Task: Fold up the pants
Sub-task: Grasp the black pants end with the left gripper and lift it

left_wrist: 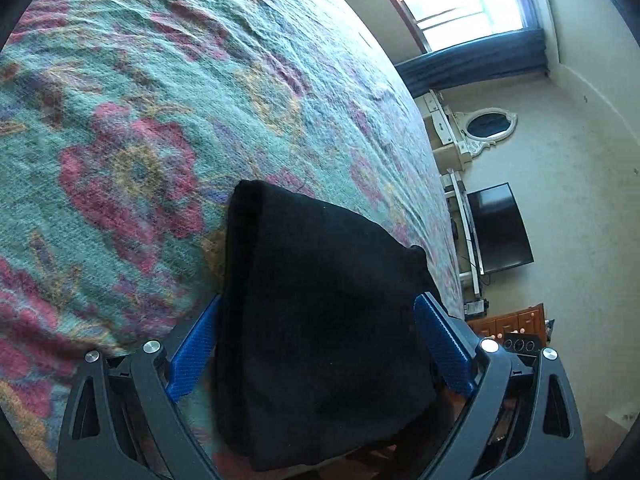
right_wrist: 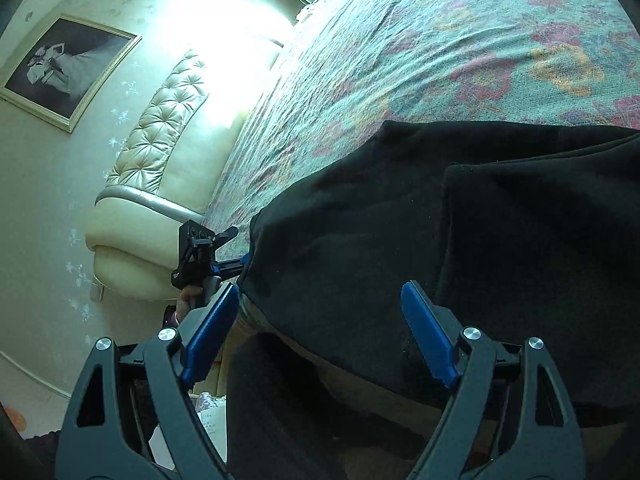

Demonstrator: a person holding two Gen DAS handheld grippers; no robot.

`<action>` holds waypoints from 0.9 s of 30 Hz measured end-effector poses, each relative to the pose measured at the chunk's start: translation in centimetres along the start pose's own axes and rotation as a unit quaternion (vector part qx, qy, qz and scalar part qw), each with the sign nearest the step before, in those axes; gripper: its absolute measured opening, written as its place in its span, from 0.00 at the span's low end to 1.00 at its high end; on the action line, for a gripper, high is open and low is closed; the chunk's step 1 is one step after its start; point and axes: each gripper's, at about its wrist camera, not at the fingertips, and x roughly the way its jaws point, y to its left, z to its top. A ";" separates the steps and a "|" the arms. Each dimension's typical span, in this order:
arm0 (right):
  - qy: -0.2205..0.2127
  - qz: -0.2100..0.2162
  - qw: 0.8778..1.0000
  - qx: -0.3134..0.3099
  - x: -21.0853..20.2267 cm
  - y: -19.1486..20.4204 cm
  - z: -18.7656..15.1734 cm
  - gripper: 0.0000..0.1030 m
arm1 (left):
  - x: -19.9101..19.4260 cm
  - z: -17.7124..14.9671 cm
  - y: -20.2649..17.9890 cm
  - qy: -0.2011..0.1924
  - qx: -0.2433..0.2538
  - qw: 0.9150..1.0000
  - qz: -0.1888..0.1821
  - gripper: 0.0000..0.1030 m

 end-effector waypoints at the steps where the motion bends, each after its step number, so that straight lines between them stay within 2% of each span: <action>1: 0.001 0.000 1.000 0.001 0.1 0.1 -0.2 0.81 | 0.4 0.0 -0.1 0.004 0.004 1.000 -0.004 0.90; 6: -0.002 -0.003 1.000 0.017 -0.3 -0.7 -0.9 0.81 | 1.3 0.2 -0.2 0.002 0.002 1.000 -0.029 0.90; 13: -0.018 -0.009 0.999 0.047 -1.6 -2.3 -1.7 0.81 | 1.8 -0.1 -1.1 -0.001 0.015 1.000 0.013 0.90; 15: -0.024 -0.010 0.998 0.052 -2.0 -2.5 -1.8 0.81 | 2.1 0.0 -1.6 0.000 0.031 0.999 0.044 0.81; 17: -0.031 -0.011 0.998 0.057 -2.5 -2.8 -2.0 0.81 | 2.2 -0.1 -1.6 0.003 0.039 0.996 0.085 0.57; 18: -0.035 -0.012 0.998 0.059 -2.8 -3.0 -2.2 0.81 | 2.0 -0.1 -1.4 0.003 0.034 0.995 0.091 0.53; 20: -0.043 -0.013 0.997 0.064 -3.3 -3.2 -2.4 0.81 | 1.6 0.0 -0.5 0.005 0.012 0.996 0.090 0.33; 22: -0.052 -0.014 0.996 0.068 -4.0 -3.4 -2.6 0.81 | 1.5 0.0 -0.3 0.004 -0.006 0.997 0.081 0.30; 24: -0.059 -0.017 0.996 0.069 -4.8 -3.6 -2.7 0.81 | 1.5 -0.2 -1.0 -0.001 0.003 0.996 0.092 0.29; 26: -0.067 -0.019 0.995 0.070 -5.5 -3.9 -2.8 0.81 | 1.4 -0.3 -1.9 -0.009 0.010 0.996 0.094 0.21; 27: -0.071 -0.020 0.995 0.071 -5.9 -4.0 -2.8 0.81 | 1.3 -0.4 -2.4 -0.012 0.007 0.996 0.091 0.21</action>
